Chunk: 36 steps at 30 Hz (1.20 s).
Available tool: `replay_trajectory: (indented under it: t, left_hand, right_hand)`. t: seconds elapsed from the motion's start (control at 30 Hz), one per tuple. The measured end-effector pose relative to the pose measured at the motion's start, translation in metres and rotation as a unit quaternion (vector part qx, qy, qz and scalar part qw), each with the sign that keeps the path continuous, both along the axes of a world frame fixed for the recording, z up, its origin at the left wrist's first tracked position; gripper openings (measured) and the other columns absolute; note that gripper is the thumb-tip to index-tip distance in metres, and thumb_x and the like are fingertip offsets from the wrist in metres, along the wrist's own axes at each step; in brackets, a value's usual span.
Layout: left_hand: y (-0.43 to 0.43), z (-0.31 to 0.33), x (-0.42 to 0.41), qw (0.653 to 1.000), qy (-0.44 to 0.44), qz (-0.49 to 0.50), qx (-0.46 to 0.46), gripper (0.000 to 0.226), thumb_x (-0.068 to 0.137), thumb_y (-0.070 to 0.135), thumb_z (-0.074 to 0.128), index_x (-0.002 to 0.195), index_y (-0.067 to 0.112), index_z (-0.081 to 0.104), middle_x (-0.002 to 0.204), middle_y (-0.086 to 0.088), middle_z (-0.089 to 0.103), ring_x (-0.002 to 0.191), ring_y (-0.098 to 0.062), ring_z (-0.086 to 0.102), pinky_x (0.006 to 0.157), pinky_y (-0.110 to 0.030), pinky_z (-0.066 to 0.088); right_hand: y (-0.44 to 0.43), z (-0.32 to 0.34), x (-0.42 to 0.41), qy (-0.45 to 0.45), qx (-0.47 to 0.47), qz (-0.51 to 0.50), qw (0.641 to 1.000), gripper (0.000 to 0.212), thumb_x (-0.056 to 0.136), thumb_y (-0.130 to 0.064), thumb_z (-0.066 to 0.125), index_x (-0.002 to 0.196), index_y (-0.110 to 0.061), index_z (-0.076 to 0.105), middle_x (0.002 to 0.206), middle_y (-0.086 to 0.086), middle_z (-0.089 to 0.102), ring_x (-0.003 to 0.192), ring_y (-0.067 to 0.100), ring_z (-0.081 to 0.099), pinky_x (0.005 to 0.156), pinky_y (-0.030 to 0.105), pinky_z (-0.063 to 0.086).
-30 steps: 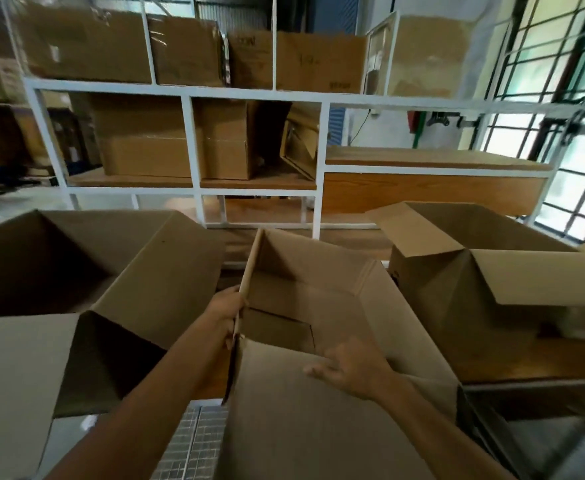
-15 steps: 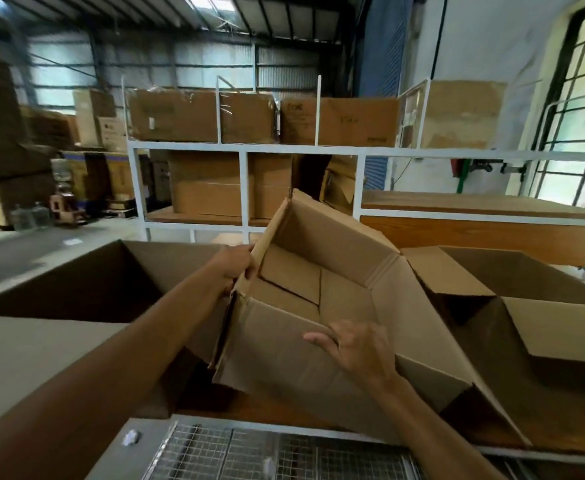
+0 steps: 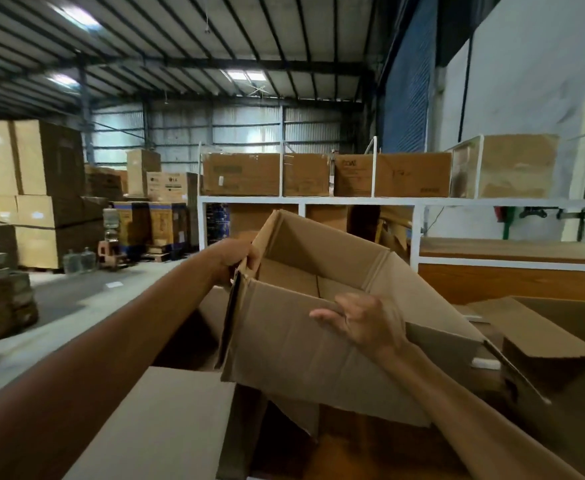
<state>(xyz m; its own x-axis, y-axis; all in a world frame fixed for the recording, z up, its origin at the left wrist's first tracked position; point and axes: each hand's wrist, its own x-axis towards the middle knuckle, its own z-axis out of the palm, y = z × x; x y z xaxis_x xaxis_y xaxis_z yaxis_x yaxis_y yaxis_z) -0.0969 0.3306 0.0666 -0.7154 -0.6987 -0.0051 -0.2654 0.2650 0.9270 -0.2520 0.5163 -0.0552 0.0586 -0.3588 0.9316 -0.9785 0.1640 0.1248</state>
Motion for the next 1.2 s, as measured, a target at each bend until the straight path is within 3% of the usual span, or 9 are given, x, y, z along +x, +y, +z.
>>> replay_trajectory:
  t: [0.2, 0.37, 0.5, 0.67, 0.77, 0.83, 0.93, 1.03, 1.2]
  left_hand:
    - [-0.081, -0.001, 0.038, 0.996, 0.047, -0.001, -0.079, 0.011, 0.093, 0.02, 0.052, 0.083, 0.016, 0.056, 0.09, -0.009, 0.056, 0.083, -0.022, 0.055, 0.069, -0.034, 0.048]
    - [-0.153, -0.046, 0.068, 0.963, 0.135, -0.05, -0.23, 0.029, 0.099, 0.032, 0.047, 0.12, 0.025, 0.065, 0.12, 0.003, 0.066, 0.116, -0.021, 0.06, 0.102, -0.044, 0.046]
    - [-0.189, -0.069, 0.081, 0.928, -0.006, -0.114, -0.356, 0.069, 0.088, 0.011, 0.061, 0.147, 0.036, 0.034, 0.151, 0.002, 0.043, 0.137, -0.021, 0.04, 0.111, -0.048, 0.039]
    - [-0.232, -0.068, 0.065, 0.835, -0.106, -0.027, -0.54, 0.092, 0.089, 0.012, 0.064, 0.153, 0.041, 0.006, 0.158, 0.0, 0.029, 0.139, -0.024, 0.035, 0.108, -0.043, 0.04]
    - [-0.255, -0.064, 0.058, 0.775, -0.068, 0.066, -0.625, 0.072, 0.089, 0.027, 0.066, 0.15, 0.032, 0.028, 0.146, -0.003, 0.045, 0.13, -0.023, 0.042, 0.104, -0.042, 0.038]
    - [-0.264, -0.063, 0.057, 0.758, -0.011, 0.124, -0.64, 0.042, 0.089, 0.024, 0.066, 0.13, 0.022, 0.056, 0.122, -0.006, 0.059, 0.105, -0.02, 0.054, 0.084, -0.033, 0.046]
    - [-0.275, -0.058, 0.057, 0.802, 0.023, 0.211, -0.558, 0.011, 0.091, 0.026, 0.064, 0.094, 0.019, 0.057, 0.081, 0.002, 0.059, 0.067, -0.011, 0.051, 0.058, -0.022, 0.036]
    - [-0.283, -0.061, 0.058, 0.901, 0.079, 0.229, -0.359, 0.022, 0.091, 0.031, 0.064, 0.078, 0.016, 0.055, 0.067, 0.001, 0.058, 0.061, -0.013, 0.058, 0.052, -0.024, 0.043]
    - [-0.298, -0.086, 0.066, 0.97, 0.153, 0.148, -0.117, 0.043, 0.097, 0.045, 0.05, 0.102, 0.007, 0.069, 0.082, -0.005, 0.068, 0.074, -0.019, 0.066, 0.074, -0.036, 0.058]
  right_hand:
    - [-0.092, 0.018, 0.026, -0.007, 0.025, -0.039, 0.999, 0.061, 0.095, -0.065, 0.04, 0.057, -0.019, 0.053, 0.049, -0.005, 0.051, 0.04, 0.006, 0.044, 0.039, 0.024, 0.041]
    - [-0.155, 0.009, 0.049, -0.143, 0.057, -0.007, 0.988, 0.049, 0.085, -0.043, 0.069, 0.055, -0.005, 0.058, 0.052, 0.01, 0.059, 0.046, 0.01, 0.042, 0.055, 0.021, 0.034]
    - [-0.19, -0.01, 0.05, -0.234, 0.101, -0.016, 0.967, 0.057, 0.088, -0.056, 0.061, 0.06, -0.006, 0.058, 0.057, 0.007, 0.058, 0.049, 0.013, 0.047, 0.054, 0.023, 0.039]
    - [-0.225, -0.001, 0.043, -0.257, 0.103, -0.002, 0.961, 0.062, 0.082, -0.078, 0.041, 0.056, -0.023, 0.05, 0.052, -0.005, 0.05, 0.047, 0.01, 0.049, 0.05, 0.033, 0.043]
    - [-0.245, 0.017, 0.049, -0.241, 0.137, -0.013, 0.961, 0.053, 0.084, -0.069, 0.049, 0.059, -0.023, 0.053, 0.055, -0.007, 0.053, 0.05, 0.009, 0.052, 0.053, 0.023, 0.042]
    - [-0.257, 0.026, 0.051, -0.2, 0.151, -0.05, 0.967, 0.062, 0.081, -0.08, 0.038, 0.057, -0.025, 0.052, 0.053, -0.009, 0.052, 0.049, 0.008, 0.052, 0.054, 0.025, 0.046]
    - [-0.269, 0.041, 0.058, -0.148, 0.157, -0.109, 0.971, 0.07, 0.08, -0.083, 0.029, 0.06, -0.023, 0.057, 0.055, -0.008, 0.055, 0.051, 0.008, 0.054, 0.058, 0.03, 0.052]
    - [-0.277, 0.05, 0.07, -0.123, 0.161, -0.141, 0.969, 0.061, 0.085, -0.076, 0.038, 0.061, -0.024, 0.057, 0.056, -0.009, 0.054, 0.053, 0.008, 0.055, 0.061, 0.027, 0.051]
    - [-0.296, 0.045, 0.084, -0.117, 0.179, -0.181, 0.96, 0.064, 0.086, -0.076, 0.038, 0.066, -0.021, 0.063, 0.058, -0.008, 0.058, 0.054, 0.008, 0.056, 0.06, 0.026, 0.05]
